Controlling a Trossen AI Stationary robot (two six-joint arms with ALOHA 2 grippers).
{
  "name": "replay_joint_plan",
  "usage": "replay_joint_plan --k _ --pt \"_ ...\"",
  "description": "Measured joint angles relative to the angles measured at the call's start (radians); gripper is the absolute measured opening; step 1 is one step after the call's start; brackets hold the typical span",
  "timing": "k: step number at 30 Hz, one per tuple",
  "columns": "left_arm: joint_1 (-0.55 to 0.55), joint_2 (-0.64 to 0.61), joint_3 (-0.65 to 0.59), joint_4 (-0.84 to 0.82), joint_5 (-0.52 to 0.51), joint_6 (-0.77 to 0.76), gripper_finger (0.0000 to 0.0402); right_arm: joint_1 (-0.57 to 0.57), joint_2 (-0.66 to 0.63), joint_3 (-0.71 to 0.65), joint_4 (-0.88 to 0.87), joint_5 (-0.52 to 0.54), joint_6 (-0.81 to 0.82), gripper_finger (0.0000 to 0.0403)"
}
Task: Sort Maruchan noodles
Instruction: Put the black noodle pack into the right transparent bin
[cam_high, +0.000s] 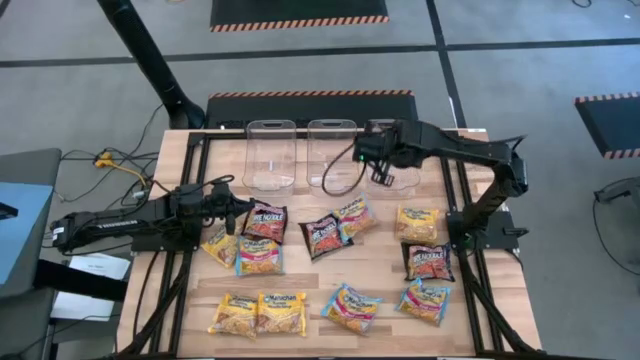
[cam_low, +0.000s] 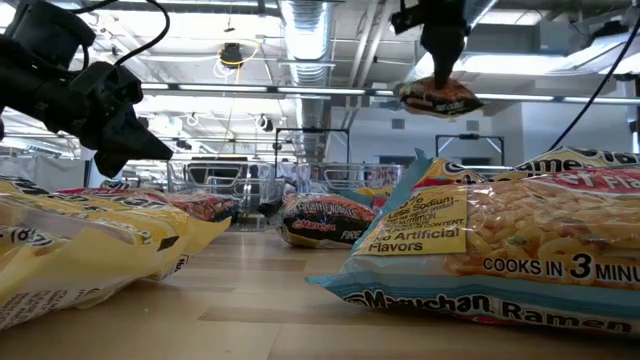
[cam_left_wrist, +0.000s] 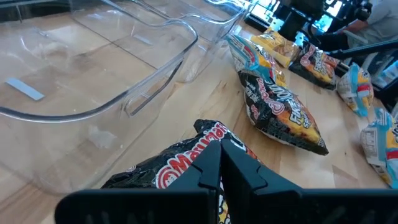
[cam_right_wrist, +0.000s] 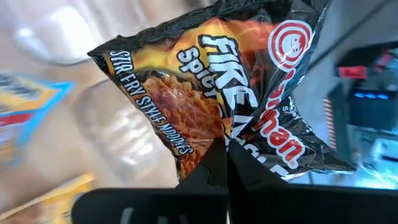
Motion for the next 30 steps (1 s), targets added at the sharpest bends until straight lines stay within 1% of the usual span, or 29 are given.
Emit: replay_joint_plan --k 5,8,12,18,24,30 --pt "0.0 0.0 0.0 0.0 -0.028 -0.021 0.0 -0.089 0.0 0.0 0.086 0.117 -0.082 0.0003" --pt "0.0 0.0 0.0 0.0 -0.065 -0.056 0.0 -0.144 0.0 0.0 0.127 0.148 -0.108 0.0003" --pt "0.0 0.0 0.0 0.001 -0.103 -0.062 0.0 -0.212 0.0 -0.021 0.204 0.15 -0.165 0.0003" --pt "0.0 0.0 0.0 0.003 -0.131 -0.086 0.0 -0.283 0.001 -0.116 0.344 0.143 -0.294 0.0003" --pt "0.0 0.0 0.001 0.003 -0.132 -0.087 0.0 -0.31 0.0 -0.228 0.474 0.119 -0.372 0.0003" --pt "0.0 0.0 0.001 0.003 -0.139 -0.12 0.0 -0.326 0.0 -0.358 0.554 0.094 -0.422 0.0003"
